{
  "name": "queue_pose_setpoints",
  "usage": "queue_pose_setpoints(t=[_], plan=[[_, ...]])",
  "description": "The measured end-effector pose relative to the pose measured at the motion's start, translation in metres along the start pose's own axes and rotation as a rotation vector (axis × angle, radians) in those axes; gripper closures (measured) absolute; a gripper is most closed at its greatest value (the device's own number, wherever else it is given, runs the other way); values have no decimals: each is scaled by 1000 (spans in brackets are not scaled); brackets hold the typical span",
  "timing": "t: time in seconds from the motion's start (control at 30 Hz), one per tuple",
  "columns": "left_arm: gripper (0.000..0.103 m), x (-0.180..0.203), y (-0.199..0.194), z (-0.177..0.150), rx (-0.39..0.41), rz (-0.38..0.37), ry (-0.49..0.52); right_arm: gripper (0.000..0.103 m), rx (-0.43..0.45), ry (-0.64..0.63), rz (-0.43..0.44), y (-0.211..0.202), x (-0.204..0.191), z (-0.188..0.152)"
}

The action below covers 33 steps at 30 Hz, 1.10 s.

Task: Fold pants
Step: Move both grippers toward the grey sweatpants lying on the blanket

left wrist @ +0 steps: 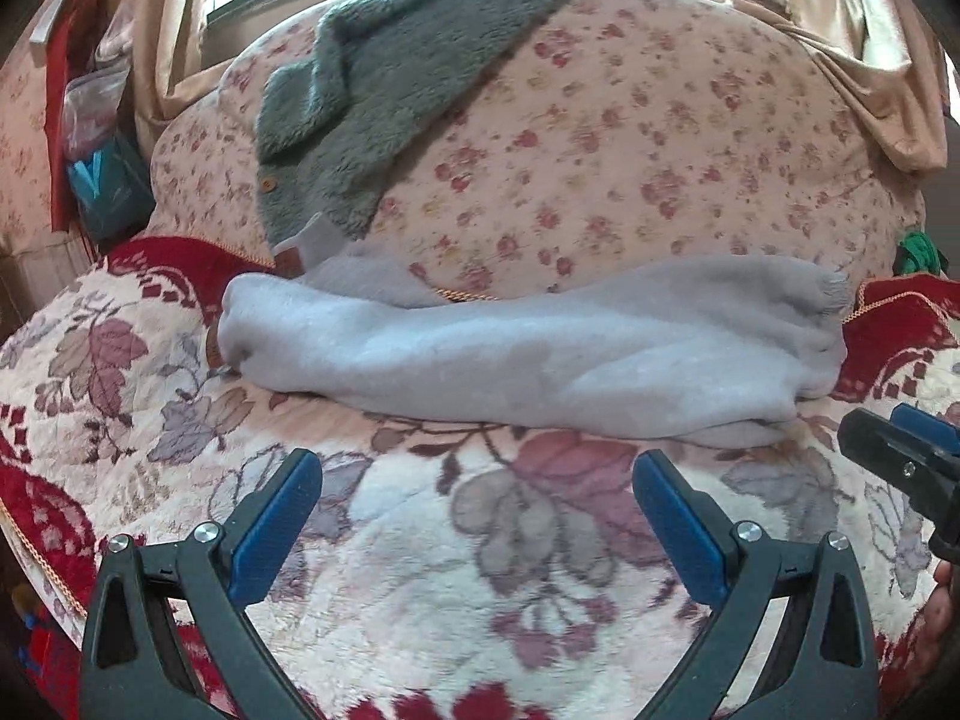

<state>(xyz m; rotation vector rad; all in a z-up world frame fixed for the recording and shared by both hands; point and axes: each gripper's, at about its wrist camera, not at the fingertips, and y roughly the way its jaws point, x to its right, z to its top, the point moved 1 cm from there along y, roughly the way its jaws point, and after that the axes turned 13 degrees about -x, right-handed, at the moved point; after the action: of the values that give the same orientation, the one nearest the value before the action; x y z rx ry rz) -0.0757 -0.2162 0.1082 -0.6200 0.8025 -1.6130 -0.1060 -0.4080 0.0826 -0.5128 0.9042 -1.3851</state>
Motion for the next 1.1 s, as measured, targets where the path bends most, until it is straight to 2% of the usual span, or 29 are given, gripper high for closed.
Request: queue_pose_setpoints(t=[0.33,0.47,0.57,0.63,0.87,1.1], plan=[[0,30,-8,4,8,-9,43,0,33,11,-14,-19,31,-6],[0,34,-6,4,3,-8,48,0,65,33,16,-27,45,-5],[0,31,-2,3,-12,-17,37,0,36,35,73,-27,50,-1],[0,29,2,4,-20,-17,34,0,24,29,69,-25,50,-1],[0,-5,15,16,-33,11,5,0,-17,7,72,-8,46,4],[0,-67,37,59,-31,50,-39,0,-51,-57,26,17,50,36]])
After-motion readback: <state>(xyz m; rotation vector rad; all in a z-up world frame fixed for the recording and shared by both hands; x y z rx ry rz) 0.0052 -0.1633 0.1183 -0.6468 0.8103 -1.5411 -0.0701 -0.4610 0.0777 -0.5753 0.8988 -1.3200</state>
